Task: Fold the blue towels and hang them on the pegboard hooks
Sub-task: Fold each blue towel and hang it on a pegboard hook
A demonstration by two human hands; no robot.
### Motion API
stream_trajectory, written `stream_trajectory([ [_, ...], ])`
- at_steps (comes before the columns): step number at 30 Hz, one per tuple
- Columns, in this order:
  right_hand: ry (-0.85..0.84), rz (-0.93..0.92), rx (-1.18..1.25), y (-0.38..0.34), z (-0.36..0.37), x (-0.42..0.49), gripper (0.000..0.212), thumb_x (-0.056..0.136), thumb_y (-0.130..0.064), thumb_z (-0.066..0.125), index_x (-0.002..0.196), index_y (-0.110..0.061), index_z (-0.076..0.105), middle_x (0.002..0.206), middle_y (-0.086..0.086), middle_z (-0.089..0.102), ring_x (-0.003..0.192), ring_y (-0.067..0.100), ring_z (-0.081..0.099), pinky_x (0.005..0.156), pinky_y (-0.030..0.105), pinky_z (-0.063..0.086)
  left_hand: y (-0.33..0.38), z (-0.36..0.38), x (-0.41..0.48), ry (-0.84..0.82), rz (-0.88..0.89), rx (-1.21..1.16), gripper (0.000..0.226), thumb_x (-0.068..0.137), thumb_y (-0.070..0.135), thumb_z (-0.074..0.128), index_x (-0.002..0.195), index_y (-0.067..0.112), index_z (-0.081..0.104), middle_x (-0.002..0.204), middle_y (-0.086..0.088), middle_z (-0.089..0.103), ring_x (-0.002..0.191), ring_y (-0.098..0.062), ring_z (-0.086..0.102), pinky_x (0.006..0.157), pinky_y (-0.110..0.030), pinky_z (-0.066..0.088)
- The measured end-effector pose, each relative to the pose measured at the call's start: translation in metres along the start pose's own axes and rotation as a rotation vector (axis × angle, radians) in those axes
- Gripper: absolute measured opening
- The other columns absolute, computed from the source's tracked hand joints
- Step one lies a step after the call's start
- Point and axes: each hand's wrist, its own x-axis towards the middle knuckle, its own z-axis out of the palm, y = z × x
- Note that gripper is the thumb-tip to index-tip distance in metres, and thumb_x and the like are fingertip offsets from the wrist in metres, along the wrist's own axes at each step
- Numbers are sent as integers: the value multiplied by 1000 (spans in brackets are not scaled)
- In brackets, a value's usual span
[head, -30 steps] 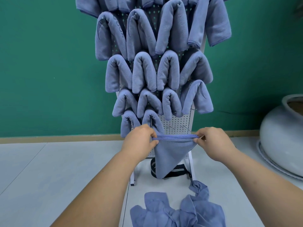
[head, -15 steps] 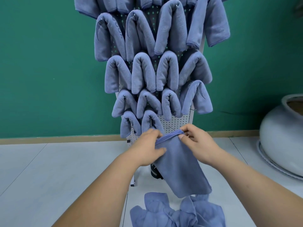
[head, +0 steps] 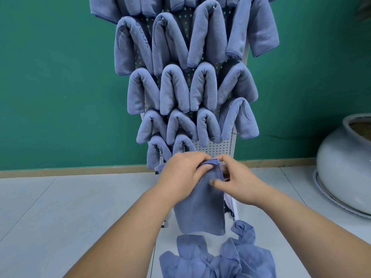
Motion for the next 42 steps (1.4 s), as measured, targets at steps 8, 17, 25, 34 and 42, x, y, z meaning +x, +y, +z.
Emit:
stream_trajectory([
  [8, -160, 95, -481, 30, -18, 2, 24, 88, -36, 78, 79, -35, 57, 77, -13, 63, 72, 14, 57, 65, 28, 46, 2, -28, 2, 287, -63, -205, 12, 105, 21, 63, 112, 22, 73, 104, 19, 71, 100, -1, 64, 90, -19, 46],
  [17, -13, 255, -490, 55, -64, 2, 32, 87, -42, 81, 80, -14, 69, 71, 4, 64, 63, 17, 49, 59, 31, 38, -60, -30, -8, 382, -681, -329, 16, 105, 36, 59, 101, 26, 71, 92, 10, 73, 89, -12, 67, 82, -31, 52],
  [25, 500, 91, 144, 22, -70, 6, 32, 100, -43, 66, 100, -12, 71, 97, 18, 69, 79, 15, 53, 72, 38, 40, -63, -27, 2, 538, -941, -654, 37, 101, 40, 60, 85, 7, 66, 81, 0, 58, 75, -19, 47, 71, -37, 40],
  [34, 586, 369, 303, 24, -64, 8, 47, 86, -35, 86, 123, -18, 64, 99, 0, 76, 98, 24, 72, 85, 39, 57, -62, -13, 1, 516, -1058, -651, 24, 98, 35, 68, 88, 13, 73, 88, 1, 71, 79, -24, 60, 76, -36, 52],
  [42, 572, 346, 264, 44, -71, 8, 51, 87, -15, 84, 130, -37, 67, 118, -1, 72, 105, 28, 72, 88, 50, 63, -66, -11, -6, 356, -1063, -653, 38, 93, 5, 73, 126, 20, 63, 104, -1, 73, 99, -18, 71, 93, -38, 59],
])
